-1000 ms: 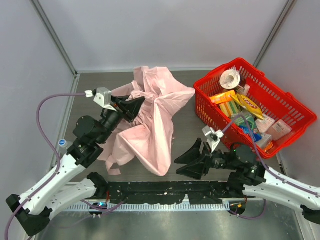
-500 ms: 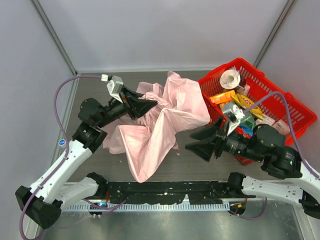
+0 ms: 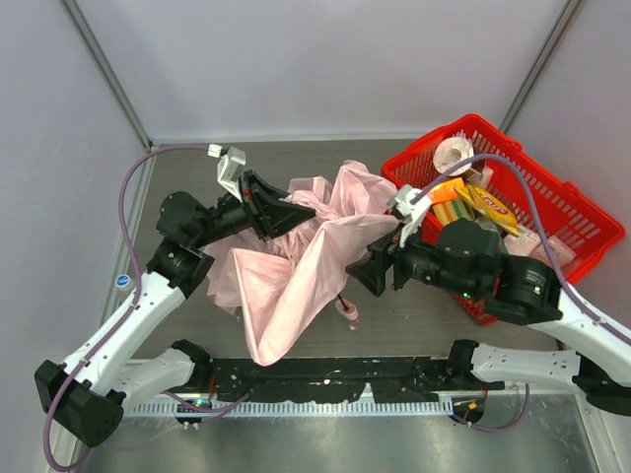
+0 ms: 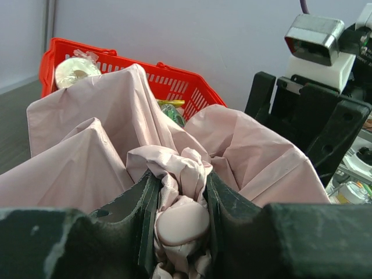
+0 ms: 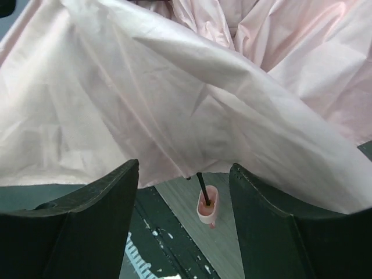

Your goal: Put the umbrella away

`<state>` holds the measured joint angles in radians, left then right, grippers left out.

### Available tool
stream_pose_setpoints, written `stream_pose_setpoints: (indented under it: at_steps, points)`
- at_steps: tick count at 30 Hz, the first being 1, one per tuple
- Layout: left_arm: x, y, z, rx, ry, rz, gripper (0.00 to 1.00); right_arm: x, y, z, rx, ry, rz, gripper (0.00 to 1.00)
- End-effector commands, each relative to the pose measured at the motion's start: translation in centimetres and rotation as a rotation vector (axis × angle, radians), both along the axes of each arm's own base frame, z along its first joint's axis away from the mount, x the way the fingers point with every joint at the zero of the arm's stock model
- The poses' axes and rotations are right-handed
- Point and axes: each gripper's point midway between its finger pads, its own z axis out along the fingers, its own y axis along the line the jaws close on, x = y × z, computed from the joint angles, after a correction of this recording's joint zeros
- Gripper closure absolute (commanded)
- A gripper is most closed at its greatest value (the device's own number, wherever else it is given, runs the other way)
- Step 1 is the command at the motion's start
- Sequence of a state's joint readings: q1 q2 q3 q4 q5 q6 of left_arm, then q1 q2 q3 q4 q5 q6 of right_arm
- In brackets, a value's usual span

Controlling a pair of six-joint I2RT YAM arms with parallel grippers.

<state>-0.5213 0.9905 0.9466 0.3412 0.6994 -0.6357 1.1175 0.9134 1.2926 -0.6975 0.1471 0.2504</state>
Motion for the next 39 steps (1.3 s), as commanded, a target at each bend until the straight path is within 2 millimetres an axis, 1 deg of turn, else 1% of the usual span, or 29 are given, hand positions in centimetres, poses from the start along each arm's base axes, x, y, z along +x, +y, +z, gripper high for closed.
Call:
stream_pose_setpoints:
  at_steps: [1, 2, 3, 5, 7, 8, 11, 13, 15, 18, 21, 22, 23, 25, 27, 32, 34, 37, 39]
  points:
    - [-1.8, 0.3, 2.7, -0.054, -0.103, -0.072, 1.00, -1.9, -3.1, 5.3, 0.173, -0.041, 0.001, 0.30]
    - [-2.0, 0.2, 2.8, -0.055, -0.105, -0.087, 1.00, -2.1, -3.8, 5.5, 0.182, -0.050, -0.006, 0.29]
    - [-2.1, 0.0, 2.7, -0.058, -0.103, -0.103, 1.00, -1.9, -4.0, 5.4, 0.179, -0.055, -0.019, 0.27]
    - [-2.4, -0.2, 2.8, -0.067, -0.102, -0.132, 1.00, -2.1, -3.9, 5.5, 0.189, -0.058, -0.005, 0.25]
    - [-2.7, -0.4, 2.9, -0.071, -0.100, -0.166, 1.00, -2.3, -3.0, 5.5, 0.189, -0.053, 0.030, 0.24]
    - [-2.7, -0.5, 2.8, -0.068, -0.092, -0.175, 1.00, -2.3, -2.4, 5.9, 0.201, -0.060, 0.045, 0.23]
    - [-2.8, -0.6, 2.8, -0.068, -0.079, -0.191, 1.00, -1.6, -1.0, 6.0, 0.195, -0.073, 0.050, 0.20]
    - [-3.0, -0.6, 3.0, -0.082, -0.068, -0.204, 1.00, -1.0, 0.4, 5.2, 0.155, -0.065, 0.058, 0.20]
    - [-3.6, -0.5, 3.4, -0.100, -0.071, -0.232, 1.00, -0.4, 1.4, 4.7, 0.132, -0.070, 0.060, 0.19]
    - [-4.4, -0.5, 3.7, -0.117, -0.072, -0.282, 1.00, 0.6, 2.2, 4.4, 0.121, -0.105, 0.045, 0.15]
    - [-4.8, -0.6, 3.6, -0.122, -0.053, -0.314, 1.00, 0.9, 3.4, 4.0, 0.120, -0.115, 0.066, 0.14]
    - [-4.9, -0.6, 3.5, -0.120, -0.050, -0.321, 1.00, 0.9, 3.8, 4.4, 0.135, -0.123, 0.077, 0.13]
    - [-4.9, -0.7, 3.4, -0.117, -0.042, -0.330, 1.00, 1.0, 4.2, 3.9, 0.128, -0.118, 0.082, 0.13]
    - [-5.1, -0.6, 3.4, -0.121, -0.041, -0.337, 1.00, 1.2, 4.9, 4.4, 0.154, -0.134, 0.089, 0.13]
    - [-5.2, -0.5, 3.4, -0.125, -0.040, -0.338, 1.00, 1.5, 5.4, 4.2, 0.161, -0.145, 0.087, 0.13]
    - [-5.8, -0.4, 3.6, -0.147, -0.048, -0.363, 1.00, 2.3, 7.3, 2.8, 0.125, -0.123, 0.094, 0.13]
    - [-6.4, -0.4, 3.8, -0.157, -0.062, -0.389, 1.00, 2.6, 7.9, 2.4, 0.125, -0.120, 0.097, 0.13]
    - [-7.0, -0.5, 3.9, -0.162, -0.069, -0.422, 1.00, 2.5, 8.8, 2.6, 0.132, -0.129, 0.126, 0.13]
    - [-7.5, -0.6, 4.0, -0.171, -0.074, -0.442, 1.00, 2.9, 9.1, 2.3, 0.121, -0.126, 0.122, 0.13]
